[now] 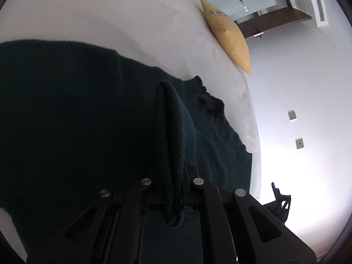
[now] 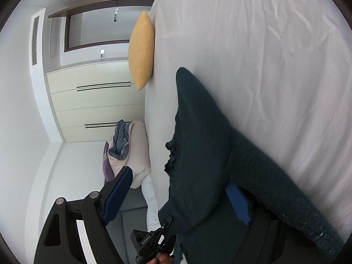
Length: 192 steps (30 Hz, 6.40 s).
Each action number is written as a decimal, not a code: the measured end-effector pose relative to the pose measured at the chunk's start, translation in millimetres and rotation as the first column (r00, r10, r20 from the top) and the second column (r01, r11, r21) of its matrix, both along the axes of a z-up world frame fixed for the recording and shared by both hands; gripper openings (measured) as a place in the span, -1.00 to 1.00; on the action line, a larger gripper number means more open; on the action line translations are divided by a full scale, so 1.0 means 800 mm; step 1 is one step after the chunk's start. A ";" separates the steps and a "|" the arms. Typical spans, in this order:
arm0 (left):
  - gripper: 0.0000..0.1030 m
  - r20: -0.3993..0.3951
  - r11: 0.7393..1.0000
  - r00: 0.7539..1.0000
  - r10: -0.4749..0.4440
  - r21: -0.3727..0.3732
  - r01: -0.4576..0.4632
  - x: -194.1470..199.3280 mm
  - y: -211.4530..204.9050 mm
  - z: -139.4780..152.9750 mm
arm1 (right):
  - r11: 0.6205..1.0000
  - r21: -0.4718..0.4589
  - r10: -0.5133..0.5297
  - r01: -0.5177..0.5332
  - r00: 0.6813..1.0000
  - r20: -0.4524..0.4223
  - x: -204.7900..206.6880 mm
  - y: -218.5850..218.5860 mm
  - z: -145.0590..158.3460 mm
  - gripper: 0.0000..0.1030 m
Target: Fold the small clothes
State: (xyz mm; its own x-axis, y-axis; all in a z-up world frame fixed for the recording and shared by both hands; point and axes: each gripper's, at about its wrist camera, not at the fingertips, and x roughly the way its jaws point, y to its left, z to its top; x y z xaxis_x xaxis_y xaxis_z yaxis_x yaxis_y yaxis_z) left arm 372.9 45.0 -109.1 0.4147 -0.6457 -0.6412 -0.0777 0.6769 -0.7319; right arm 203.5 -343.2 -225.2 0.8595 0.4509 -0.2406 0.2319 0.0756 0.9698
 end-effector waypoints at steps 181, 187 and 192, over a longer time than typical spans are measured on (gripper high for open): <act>-0.71 0.395 0.698 0.842 -0.368 0.715 -0.030 -0.160 -0.097 0.044 | 0.573 -0.432 0.690 -0.697 0.694 -0.204 0.199 0.211 0.066 -0.80; -0.71 0.402 0.811 0.903 -0.149 0.572 -0.121 -0.146 0.000 0.056 | 0.600 -0.436 0.638 -0.671 0.730 -0.247 0.195 0.156 0.049 -0.80; -0.71 0.359 0.852 0.926 0.116 0.444 -0.278 -0.099 0.129 0.069 | 0.614 -0.436 0.609 -0.659 0.746 -0.269 0.194 0.123 0.042 -0.80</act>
